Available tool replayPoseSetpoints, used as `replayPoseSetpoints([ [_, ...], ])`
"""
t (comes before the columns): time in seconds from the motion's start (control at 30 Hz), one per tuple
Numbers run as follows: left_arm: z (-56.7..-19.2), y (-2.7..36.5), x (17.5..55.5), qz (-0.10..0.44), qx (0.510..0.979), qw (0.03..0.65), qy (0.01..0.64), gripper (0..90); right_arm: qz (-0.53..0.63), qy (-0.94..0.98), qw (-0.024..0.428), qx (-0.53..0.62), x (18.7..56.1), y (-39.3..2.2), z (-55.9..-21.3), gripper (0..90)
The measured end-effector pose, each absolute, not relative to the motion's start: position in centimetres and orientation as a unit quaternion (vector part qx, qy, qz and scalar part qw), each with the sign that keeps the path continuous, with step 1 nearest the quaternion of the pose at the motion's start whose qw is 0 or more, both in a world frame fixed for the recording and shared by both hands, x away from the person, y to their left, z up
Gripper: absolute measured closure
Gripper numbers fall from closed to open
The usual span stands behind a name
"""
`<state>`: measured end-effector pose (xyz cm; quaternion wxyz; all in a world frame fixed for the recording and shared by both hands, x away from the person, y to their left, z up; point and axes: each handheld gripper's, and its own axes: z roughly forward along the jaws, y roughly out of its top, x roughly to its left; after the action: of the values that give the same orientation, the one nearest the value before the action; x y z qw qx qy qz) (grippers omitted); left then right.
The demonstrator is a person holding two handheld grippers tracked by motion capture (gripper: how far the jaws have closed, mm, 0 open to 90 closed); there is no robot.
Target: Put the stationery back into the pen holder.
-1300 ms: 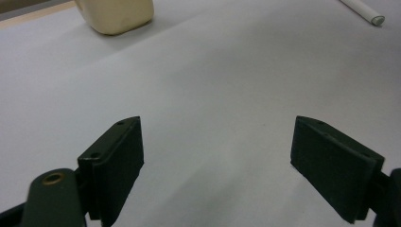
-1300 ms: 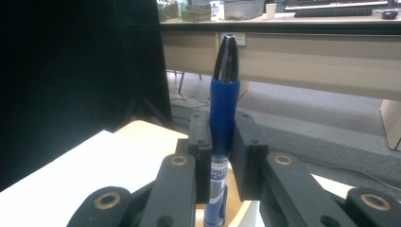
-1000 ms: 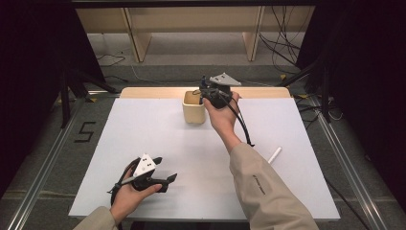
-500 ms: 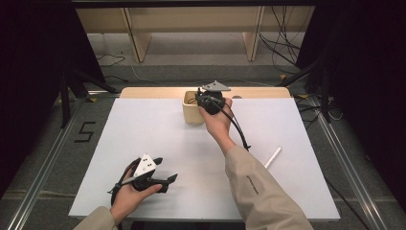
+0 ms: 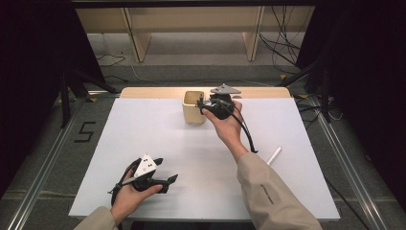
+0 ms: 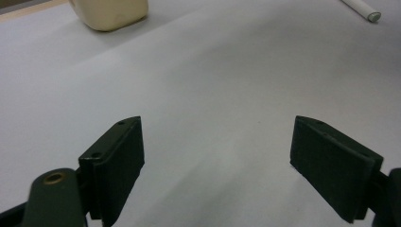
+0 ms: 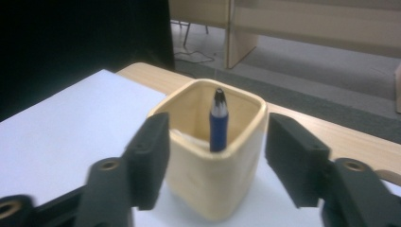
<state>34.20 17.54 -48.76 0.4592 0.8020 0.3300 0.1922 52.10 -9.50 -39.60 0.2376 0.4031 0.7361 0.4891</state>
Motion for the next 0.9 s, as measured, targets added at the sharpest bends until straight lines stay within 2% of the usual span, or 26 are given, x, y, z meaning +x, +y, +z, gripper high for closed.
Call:
replayPoseSetpoints([
  [0.13,-48.8,17.6,34.2,0.192,0.803,0.458,0.33,18.0,0.479,0.746,0.233,0.4,50.8,-11.7,-39.0,33.3],
  [0.3,-48.8,17.5,34.2,0.194,0.803,0.458,0.33,18.0,0.456,0.758,0.228,0.407,49.0,-14.7,-38.7,33.0],
  [0.9,-48.9,17.3,34.2,0.193,0.803,0.457,0.332,18.6,0.374,0.788,0.176,0.457,43.6,-23.7,-40.8,37.3],
])
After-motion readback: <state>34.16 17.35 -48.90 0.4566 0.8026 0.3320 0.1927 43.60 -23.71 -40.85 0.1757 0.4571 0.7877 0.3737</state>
